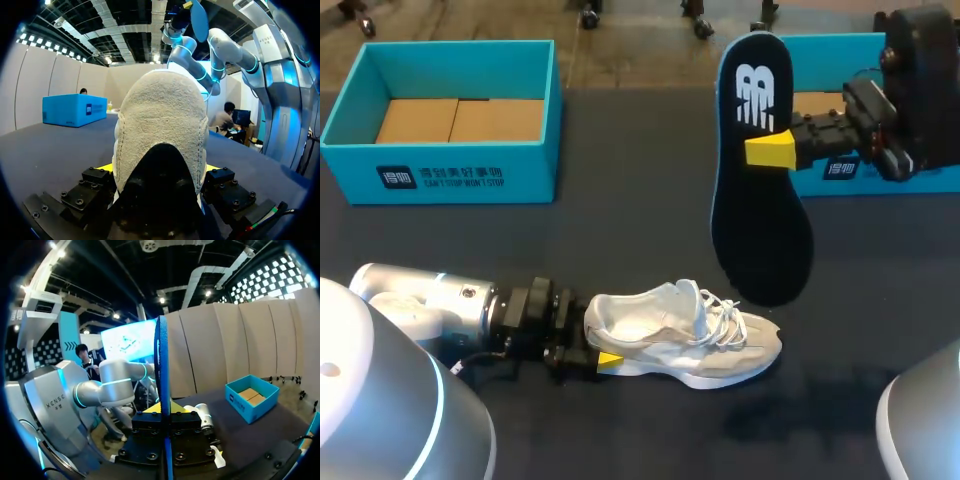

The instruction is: Take the shoe out of the shoebox, open the shoe tongue, remove and reinsert the insole, then place the shoe into the shoebox

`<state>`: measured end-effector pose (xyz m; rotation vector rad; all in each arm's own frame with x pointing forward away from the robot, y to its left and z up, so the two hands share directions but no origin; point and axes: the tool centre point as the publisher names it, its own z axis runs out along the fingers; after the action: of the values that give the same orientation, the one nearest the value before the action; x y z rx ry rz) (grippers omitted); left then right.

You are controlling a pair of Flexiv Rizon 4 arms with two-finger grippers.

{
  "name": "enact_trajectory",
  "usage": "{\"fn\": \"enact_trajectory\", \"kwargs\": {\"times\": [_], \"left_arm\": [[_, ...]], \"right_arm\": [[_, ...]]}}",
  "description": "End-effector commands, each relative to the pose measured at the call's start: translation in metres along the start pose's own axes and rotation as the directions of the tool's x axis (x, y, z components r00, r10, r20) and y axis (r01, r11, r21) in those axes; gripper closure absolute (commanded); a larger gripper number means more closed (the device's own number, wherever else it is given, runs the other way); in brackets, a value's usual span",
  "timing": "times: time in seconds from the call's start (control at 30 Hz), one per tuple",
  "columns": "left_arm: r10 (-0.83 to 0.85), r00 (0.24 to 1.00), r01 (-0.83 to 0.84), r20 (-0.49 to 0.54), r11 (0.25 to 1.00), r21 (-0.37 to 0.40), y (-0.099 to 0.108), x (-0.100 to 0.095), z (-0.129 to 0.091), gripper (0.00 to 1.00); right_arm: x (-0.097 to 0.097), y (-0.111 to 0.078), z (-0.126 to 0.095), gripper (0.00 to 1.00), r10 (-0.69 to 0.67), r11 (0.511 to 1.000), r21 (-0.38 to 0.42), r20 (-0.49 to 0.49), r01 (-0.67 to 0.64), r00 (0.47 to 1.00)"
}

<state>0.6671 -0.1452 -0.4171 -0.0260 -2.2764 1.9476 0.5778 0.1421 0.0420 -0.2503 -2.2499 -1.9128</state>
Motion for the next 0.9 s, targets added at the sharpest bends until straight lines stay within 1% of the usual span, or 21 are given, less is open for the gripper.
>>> {"fn": "enact_trajectory", "kwargs": {"times": [0.03,0.17,0.53,0.6,0.63,0.77,0.9], "left_arm": [[0.000,1.000,0.000,0.000,1.000,0.001,0.004,-0.001,0.002,1.00],[0.000,1.000,0.000,0.000,1.000,0.001,0.004,-0.001,0.002,1.00],[0.001,1.000,-0.001,-0.001,1.000,-0.002,0.004,-0.002,0.002,1.00],[-0.001,1.000,0.001,-0.018,1.000,-0.021,0.004,-0.002,0.001,0.60],[-0.001,1.000,0.000,-0.019,1.000,-0.027,0.004,-0.002,0.000,0.00],[0.000,0.999,-0.002,-0.046,0.999,-0.055,0.004,-0.001,-0.005,0.00],[0.015,0.999,-0.018,-0.030,0.995,-0.096,0.004,0.001,-0.012,0.00]], "right_arm": [[-0.006,-0.001,0.011,1.00,0.018,0.999,-0.029,-0.015,-0.019,1.000],[-0.005,0.000,0.014,1.00,0.035,0.998,-0.044,-0.016,-0.036,0.999],[-0.005,0.000,0.014,1.00,0.035,0.998,-0.044,-0.016,-0.036,0.999],[-0.005,0.000,0.014,1.00,0.035,0.998,-0.044,-0.016,-0.036,0.999],[-0.005,0.000,0.014,1.00,0.035,0.998,-0.044,-0.016,-0.036,0.999],[-0.005,0.000,0.014,1.00,0.035,0.998,-0.044,-0.016,-0.036,0.999],[-0.005,0.000,0.014,1.00,0.035,0.998,-0.044,-0.016,-0.036,0.999]]}}
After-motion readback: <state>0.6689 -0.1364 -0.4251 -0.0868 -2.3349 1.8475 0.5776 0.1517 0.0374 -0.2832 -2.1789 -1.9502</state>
